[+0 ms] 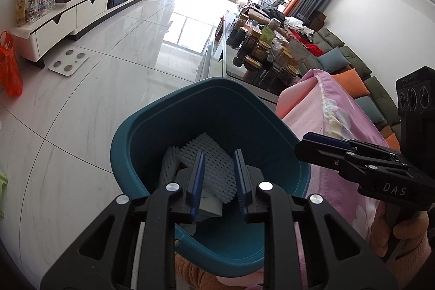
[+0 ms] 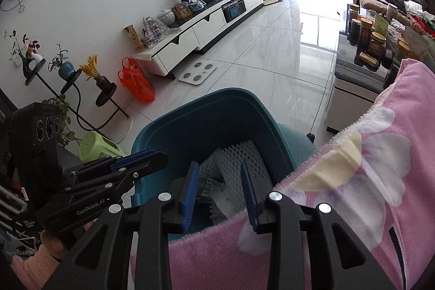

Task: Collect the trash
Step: 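Move both open tools from the bin back over the table trash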

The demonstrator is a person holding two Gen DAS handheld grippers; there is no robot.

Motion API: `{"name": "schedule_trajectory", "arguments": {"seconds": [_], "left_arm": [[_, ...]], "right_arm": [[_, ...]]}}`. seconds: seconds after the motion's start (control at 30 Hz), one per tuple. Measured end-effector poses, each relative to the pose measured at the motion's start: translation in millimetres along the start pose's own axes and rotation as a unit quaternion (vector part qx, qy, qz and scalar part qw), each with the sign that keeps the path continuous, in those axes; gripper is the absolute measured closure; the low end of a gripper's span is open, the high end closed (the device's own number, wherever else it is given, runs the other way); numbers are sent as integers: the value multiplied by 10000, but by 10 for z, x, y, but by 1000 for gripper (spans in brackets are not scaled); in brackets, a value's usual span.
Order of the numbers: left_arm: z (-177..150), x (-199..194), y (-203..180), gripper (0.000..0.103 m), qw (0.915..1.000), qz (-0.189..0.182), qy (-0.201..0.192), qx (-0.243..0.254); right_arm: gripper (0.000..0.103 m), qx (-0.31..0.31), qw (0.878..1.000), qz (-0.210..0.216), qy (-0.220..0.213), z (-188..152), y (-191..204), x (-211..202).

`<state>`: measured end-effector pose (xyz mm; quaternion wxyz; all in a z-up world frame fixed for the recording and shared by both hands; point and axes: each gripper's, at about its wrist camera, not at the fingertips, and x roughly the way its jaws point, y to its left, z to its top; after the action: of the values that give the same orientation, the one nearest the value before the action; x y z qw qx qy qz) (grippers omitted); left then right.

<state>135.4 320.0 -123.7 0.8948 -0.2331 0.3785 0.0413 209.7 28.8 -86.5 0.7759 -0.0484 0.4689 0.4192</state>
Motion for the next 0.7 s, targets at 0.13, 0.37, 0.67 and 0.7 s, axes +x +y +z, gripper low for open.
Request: {"name": "schedule_trajectory", "arguments": {"seconds": [0.13,0.37,0.67,0.7], "left_arm": [[-3,-167,-129,68,9995,-82,-232,196],[-107,-506,-548,52,9944,-429,-548,791],[-529,-541,-1595,44,9739,-1376,-286,1783],[-593,-513,-1722,44,9704,-1480,-213,1894]], "right_arm": [[73,78,9997,71,-205,-82,-64,-207],[67,18,9965,23,-841,-328,-133,-822],[65,378,9876,-524,-1434,-890,-506,-1604],[65,462,9861,-607,-1477,-968,-568,-1686]]}}
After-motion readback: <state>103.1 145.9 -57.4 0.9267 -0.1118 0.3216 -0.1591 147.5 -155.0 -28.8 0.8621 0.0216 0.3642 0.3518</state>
